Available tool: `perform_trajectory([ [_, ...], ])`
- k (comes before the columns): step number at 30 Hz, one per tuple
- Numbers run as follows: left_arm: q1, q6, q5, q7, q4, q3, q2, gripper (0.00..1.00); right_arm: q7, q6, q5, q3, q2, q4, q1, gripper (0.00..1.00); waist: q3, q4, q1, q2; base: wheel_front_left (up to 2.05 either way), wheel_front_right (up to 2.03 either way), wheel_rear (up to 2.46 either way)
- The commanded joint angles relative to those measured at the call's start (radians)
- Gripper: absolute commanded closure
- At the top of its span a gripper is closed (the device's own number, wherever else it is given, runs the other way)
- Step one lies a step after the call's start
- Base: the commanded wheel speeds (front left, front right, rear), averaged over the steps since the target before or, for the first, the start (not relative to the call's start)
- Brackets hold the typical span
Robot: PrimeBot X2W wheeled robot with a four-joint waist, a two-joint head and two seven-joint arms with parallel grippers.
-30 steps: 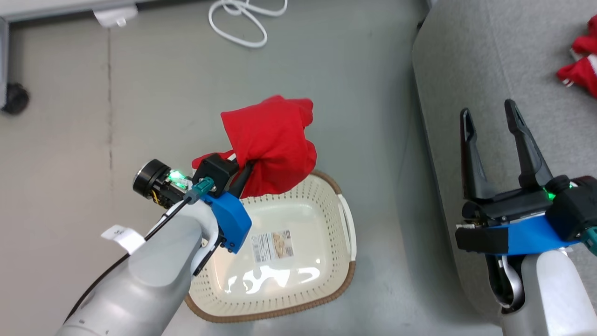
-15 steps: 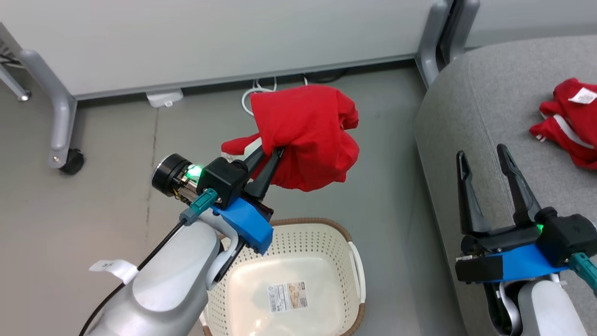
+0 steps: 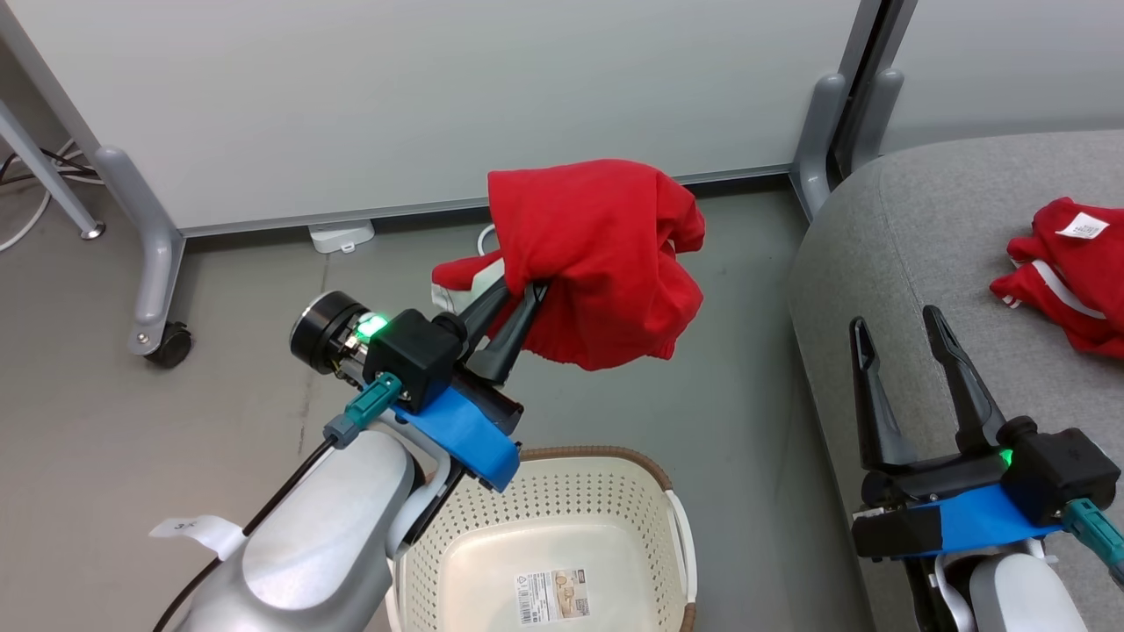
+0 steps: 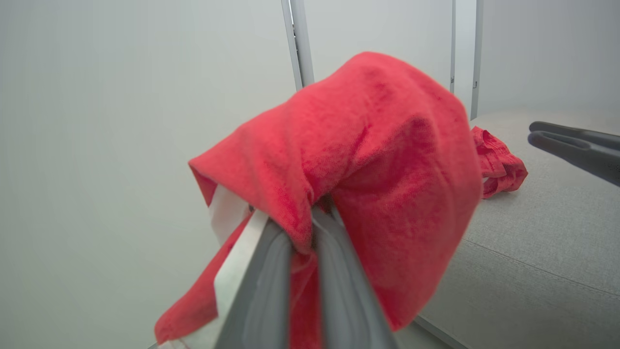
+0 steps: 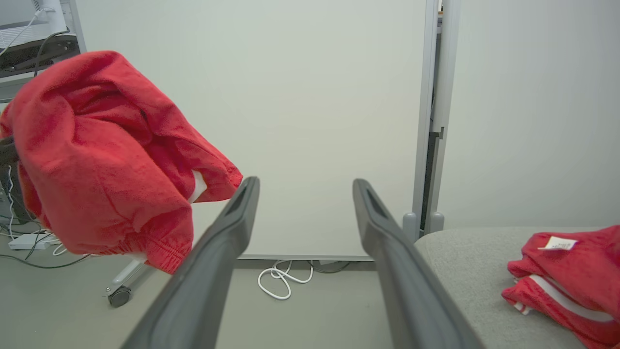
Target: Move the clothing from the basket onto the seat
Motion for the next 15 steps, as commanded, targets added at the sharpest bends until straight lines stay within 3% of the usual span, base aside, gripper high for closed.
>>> perform_trajectory([
  [1, 0.019, -0.003, 0.004, -0.005, 0.002, 0.0, 0.005, 1.0, -0.004, 0.0, 0.01, 0.004, -0.001, -0.007, 0.013, 0.0, -0.004, -0.001, 0.0002, -0.0001, 0.0, 0.0, 0.0],
  [7, 0.025, -0.007, 0.004, -0.005, 0.01, -0.002, 0.002, 1.0, -0.004, 0.0, -0.007, 0.047, -0.001, -0.04, -0.018, 0.0, -0.01, -0.002, 0.0002, -0.0001, 0.0, 0.0, 0.0],
  [15, 0.012, -0.009, 0.015, -0.005, 0.019, -0.007, -0.006, 1.0, -0.004, 0.0, 0.007, 0.208, -0.031, -0.079, -0.076, 0.0, -0.013, 0.004, 0.0002, -0.0001, 0.0, 0.0, 0.0],
])
